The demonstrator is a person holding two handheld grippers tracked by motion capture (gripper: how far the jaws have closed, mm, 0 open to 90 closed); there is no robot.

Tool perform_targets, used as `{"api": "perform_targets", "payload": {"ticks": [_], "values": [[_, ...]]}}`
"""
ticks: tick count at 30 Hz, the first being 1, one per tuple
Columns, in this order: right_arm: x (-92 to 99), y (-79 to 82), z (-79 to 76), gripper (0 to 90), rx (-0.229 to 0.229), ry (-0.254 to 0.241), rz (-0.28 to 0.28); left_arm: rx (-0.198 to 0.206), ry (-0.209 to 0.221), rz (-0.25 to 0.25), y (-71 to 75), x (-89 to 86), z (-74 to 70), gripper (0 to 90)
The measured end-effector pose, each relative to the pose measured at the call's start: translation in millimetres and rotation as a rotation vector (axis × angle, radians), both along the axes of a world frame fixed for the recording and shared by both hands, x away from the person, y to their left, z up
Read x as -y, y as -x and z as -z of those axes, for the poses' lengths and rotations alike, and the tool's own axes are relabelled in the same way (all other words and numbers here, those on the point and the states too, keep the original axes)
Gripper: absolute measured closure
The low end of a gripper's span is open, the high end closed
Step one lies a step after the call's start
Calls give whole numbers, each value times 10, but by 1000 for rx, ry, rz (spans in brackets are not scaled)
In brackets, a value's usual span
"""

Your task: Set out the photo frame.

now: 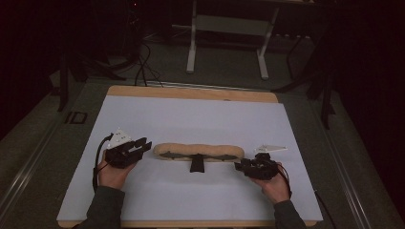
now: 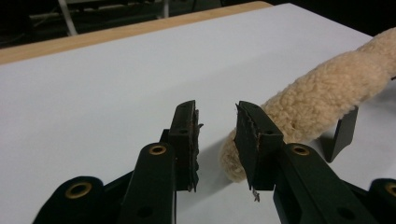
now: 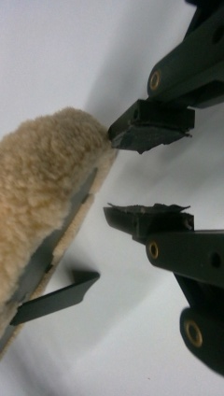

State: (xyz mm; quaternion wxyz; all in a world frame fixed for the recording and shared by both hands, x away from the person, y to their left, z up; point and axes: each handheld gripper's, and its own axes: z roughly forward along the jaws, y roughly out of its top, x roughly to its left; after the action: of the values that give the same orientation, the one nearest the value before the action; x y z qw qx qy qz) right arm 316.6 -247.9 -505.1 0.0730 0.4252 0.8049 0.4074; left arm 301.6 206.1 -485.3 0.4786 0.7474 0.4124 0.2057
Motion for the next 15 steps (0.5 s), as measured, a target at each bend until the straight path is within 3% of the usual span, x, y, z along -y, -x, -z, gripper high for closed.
{"api": "perform_targets", "payload": {"ticks": [7, 15], "values": [[-16, -1, -3, 770, -3, -8, -2, -15, -19, -3, -42, 34, 46, 735], [-71, 20, -26, 898, 33, -6, -2, -24, -38, -2, -89, 63, 98, 802]]}}
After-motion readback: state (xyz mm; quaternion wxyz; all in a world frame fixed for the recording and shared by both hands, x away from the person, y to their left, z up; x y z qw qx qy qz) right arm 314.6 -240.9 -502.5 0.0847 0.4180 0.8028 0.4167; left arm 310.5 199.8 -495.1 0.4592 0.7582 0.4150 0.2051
